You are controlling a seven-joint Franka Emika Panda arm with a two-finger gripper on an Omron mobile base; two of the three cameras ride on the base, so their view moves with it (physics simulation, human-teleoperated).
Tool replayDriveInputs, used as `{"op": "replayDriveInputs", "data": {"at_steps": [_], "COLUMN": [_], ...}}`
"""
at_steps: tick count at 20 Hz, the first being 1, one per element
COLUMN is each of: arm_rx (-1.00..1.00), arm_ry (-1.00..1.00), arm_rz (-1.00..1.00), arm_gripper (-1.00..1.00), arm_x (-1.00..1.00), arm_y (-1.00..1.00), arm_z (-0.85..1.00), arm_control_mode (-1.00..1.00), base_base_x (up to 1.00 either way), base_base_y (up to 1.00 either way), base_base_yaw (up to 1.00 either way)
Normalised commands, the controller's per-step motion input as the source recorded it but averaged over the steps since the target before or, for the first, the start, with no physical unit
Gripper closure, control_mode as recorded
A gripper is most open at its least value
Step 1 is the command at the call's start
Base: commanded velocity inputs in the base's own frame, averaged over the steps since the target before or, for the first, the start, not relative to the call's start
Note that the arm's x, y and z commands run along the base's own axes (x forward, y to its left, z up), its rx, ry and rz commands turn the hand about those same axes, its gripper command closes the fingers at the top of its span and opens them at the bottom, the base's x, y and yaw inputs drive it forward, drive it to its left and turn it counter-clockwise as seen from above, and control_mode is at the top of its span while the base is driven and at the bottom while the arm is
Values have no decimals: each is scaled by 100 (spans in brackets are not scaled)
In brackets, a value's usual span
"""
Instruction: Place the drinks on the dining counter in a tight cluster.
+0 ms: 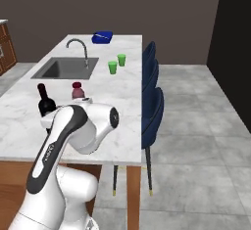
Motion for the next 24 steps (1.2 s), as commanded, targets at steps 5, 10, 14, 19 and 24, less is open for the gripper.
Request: {"op": "replayDriveInputs", "data": {"at_steps": [5, 10, 14, 19, 24], "arm_rx": [0, -1, -6, -6, 0], "arm_ry": [24, 3, 0, 0, -5], "arm_rz": [13, 4, 0, -5, -8], "arm_gripper": [100, 100, 100, 100, 100], "arm_x": [69, 39, 47, 41, 41], "arm_y": [0, 0, 0, 0, 0], "arm_z": [0, -10, -37, -28, -15], "arm_control_mode": [-100, -100, -100, -100, -100], "base_base_x": [0, 0, 0, 0, 0], "base_base_y": [0, 0, 0, 0, 0], "base_base_yaw": [0, 0, 0, 0, 0]}}
